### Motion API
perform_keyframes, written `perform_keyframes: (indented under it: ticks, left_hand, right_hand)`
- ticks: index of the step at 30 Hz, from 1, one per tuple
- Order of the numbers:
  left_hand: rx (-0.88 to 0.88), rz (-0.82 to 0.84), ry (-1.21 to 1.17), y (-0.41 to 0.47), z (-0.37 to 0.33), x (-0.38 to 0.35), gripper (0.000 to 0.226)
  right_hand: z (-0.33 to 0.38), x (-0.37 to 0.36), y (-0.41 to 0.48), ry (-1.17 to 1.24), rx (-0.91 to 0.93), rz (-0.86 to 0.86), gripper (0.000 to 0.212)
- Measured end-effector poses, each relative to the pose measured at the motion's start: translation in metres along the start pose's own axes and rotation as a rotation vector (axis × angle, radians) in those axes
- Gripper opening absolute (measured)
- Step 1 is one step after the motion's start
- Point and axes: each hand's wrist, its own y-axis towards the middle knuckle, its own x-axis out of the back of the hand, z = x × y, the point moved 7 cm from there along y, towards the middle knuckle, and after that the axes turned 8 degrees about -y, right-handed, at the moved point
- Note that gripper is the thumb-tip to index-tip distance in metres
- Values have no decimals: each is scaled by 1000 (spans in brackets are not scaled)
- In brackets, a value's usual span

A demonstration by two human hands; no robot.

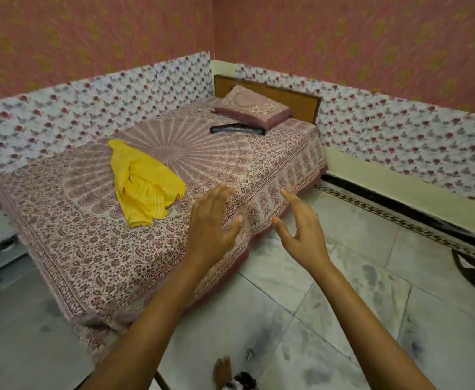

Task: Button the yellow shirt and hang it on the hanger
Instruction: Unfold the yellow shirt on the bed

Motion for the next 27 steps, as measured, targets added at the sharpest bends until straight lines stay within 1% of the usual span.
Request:
perform_keyframes:
  ticks: [4, 10, 14, 19, 25, 27]
  left_hand:
    - [20, 36, -3, 67, 53, -11, 59]
    - [35, 40, 20, 166, 127, -23, 58]
    - [45, 39, 14, 216, 169, -38, 60]
    - [100, 17, 42, 281, 228, -65, 61]
    - [188, 47, 73, 368, 288, -104, 63]
    - [217, 28, 79, 396, 305, -112, 63]
  right_hand:
    - [-12, -43, 69, 27, -64, 28, 53]
    - [-32, -96, 172, 36, -93, 42, 54]
    - [-51, -130, 231, 19, -98, 60, 55]
    - [-81, -181, 308, 17, -77, 115, 57]
    - [-127, -240, 413, 56, -71, 207, 63]
    - [-140, -256, 446, 61, -57, 236, 61]
